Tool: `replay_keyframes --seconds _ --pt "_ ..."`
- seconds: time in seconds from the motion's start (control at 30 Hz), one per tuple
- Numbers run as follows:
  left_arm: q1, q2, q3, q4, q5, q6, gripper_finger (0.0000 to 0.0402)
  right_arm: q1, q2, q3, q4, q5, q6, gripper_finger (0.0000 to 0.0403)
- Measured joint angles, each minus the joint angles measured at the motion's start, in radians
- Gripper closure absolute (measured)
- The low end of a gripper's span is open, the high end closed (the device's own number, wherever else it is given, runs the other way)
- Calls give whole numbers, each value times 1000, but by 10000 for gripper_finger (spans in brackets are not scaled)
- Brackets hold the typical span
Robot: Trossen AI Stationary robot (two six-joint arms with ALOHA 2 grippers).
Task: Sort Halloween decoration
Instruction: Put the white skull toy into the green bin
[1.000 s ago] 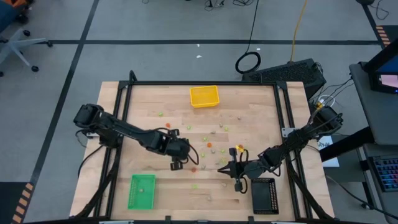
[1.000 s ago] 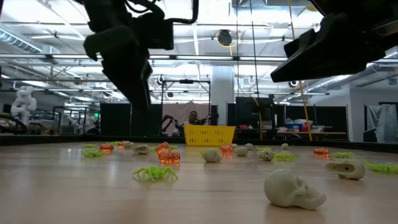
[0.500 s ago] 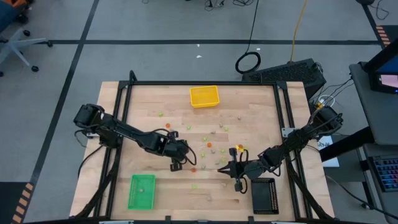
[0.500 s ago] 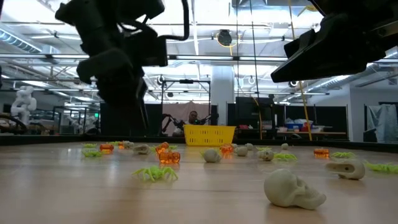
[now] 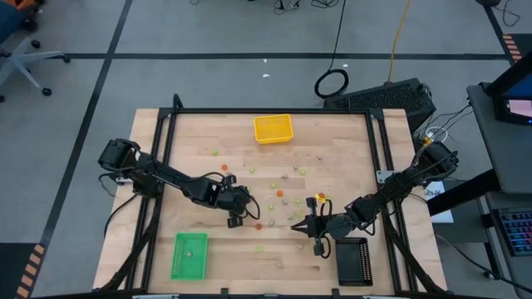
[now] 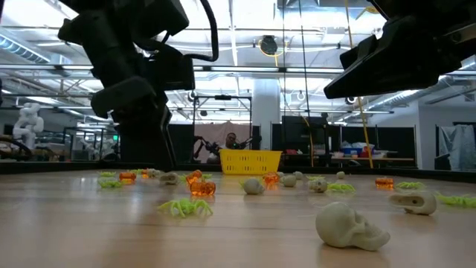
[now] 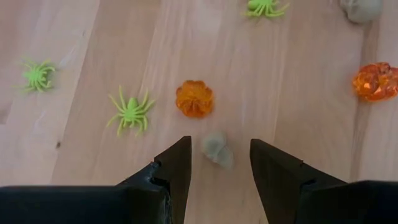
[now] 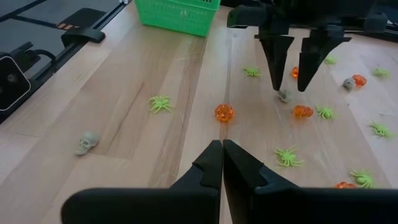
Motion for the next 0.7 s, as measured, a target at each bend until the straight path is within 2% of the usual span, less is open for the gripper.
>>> replay_keyframes --seconds 0.37,0.7 --pt "7 72 2 42 6 -5 240 0 0 0 0 0 2 401" --pt "7 78 3 40 8 -7 245 0 0 0 0 0 2 401"
